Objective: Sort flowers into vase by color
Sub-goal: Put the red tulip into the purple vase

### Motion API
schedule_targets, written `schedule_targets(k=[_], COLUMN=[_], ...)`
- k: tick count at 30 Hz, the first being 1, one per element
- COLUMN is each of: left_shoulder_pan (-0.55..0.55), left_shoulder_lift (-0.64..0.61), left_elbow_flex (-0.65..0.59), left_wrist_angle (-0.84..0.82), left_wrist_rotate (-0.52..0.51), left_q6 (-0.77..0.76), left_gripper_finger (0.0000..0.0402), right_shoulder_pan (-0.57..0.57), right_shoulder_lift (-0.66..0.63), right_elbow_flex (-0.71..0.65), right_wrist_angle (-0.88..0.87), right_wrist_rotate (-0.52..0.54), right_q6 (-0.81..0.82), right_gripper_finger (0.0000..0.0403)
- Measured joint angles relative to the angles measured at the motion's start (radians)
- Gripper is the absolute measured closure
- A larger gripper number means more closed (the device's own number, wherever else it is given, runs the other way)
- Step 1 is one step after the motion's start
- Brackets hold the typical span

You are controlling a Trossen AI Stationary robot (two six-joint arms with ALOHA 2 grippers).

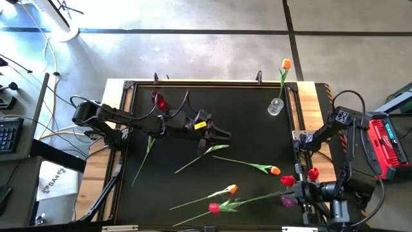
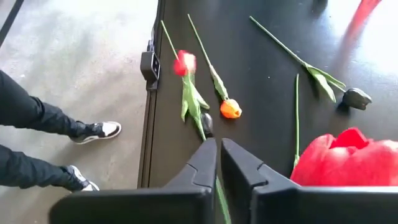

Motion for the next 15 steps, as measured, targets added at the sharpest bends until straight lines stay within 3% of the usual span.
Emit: schedule_targets(k=[10,15], left_shoulder_pan=[0.001,0.002], left_shoulder_lift=[0.0,0.0], left_elbow_flex=[0.0,0.0], left_wrist_angle=[-0.113,-0.246], left_wrist_rotate=[-0.005,-0.005], left_q6=[-0.046,-0.052], left_gripper_finger=[0.0291,0.0291], right_shoulder_pan=[-0.023,-0.128], right_shoulder_lift=[0.0,0.002], right_elbow_flex=[0.0,0.0], right_wrist_angle=[0.064,0.139], right_wrist_rotate=[0.112,-0.012], right_q6=[0.027,-0.186], right_gripper_finger=[0.04,0.04])
